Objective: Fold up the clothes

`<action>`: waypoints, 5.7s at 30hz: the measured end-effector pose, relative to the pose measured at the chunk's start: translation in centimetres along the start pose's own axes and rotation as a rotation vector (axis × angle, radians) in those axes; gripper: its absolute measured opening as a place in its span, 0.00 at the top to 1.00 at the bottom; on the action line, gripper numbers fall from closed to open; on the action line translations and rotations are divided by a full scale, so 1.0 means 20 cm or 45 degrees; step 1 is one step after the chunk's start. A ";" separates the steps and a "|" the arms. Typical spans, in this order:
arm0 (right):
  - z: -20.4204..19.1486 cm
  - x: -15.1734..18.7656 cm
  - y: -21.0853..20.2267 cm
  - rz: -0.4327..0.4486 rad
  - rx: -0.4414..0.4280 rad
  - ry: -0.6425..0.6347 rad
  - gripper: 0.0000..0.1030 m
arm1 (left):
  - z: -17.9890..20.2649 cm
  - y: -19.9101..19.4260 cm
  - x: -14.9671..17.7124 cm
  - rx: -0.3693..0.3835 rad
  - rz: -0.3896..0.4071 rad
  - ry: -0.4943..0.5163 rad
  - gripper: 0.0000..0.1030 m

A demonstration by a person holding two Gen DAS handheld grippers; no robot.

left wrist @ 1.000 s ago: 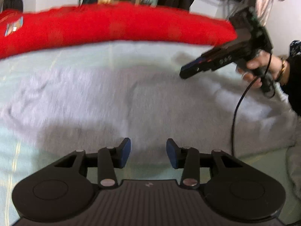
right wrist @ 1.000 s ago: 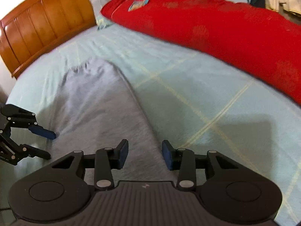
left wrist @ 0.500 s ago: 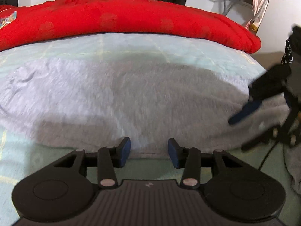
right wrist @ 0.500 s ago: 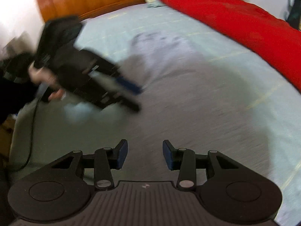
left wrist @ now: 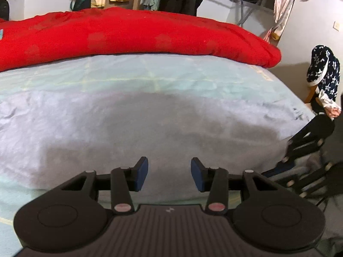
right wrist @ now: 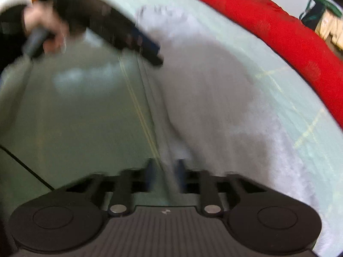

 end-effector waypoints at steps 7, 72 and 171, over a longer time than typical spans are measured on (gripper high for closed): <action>-0.04 0.02 -0.04 0.025 -0.146 0.016 0.94 | 0.06 -0.01 -0.03 0.015 0.021 -0.003 0.53; 0.42 -1.03 0.36 0.273 -0.195 0.110 0.79 | -0.58 -0.20 -0.02 -0.288 -0.008 -0.263 0.43; 0.14 0.52 -0.68 0.455 -0.019 0.973 0.00 | -0.06 -0.21 0.23 -0.058 -0.031 -0.020 0.33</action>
Point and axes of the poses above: each gripper's, at about its wrist camera, not at the fingertips, and y roughly the way its jaws point, z to its right, x to its underside, the point moved 5 cm from there along y, roughly the way its jaws point, and after that the axes turned 13 degrees about -z, right-handed, at the moved point
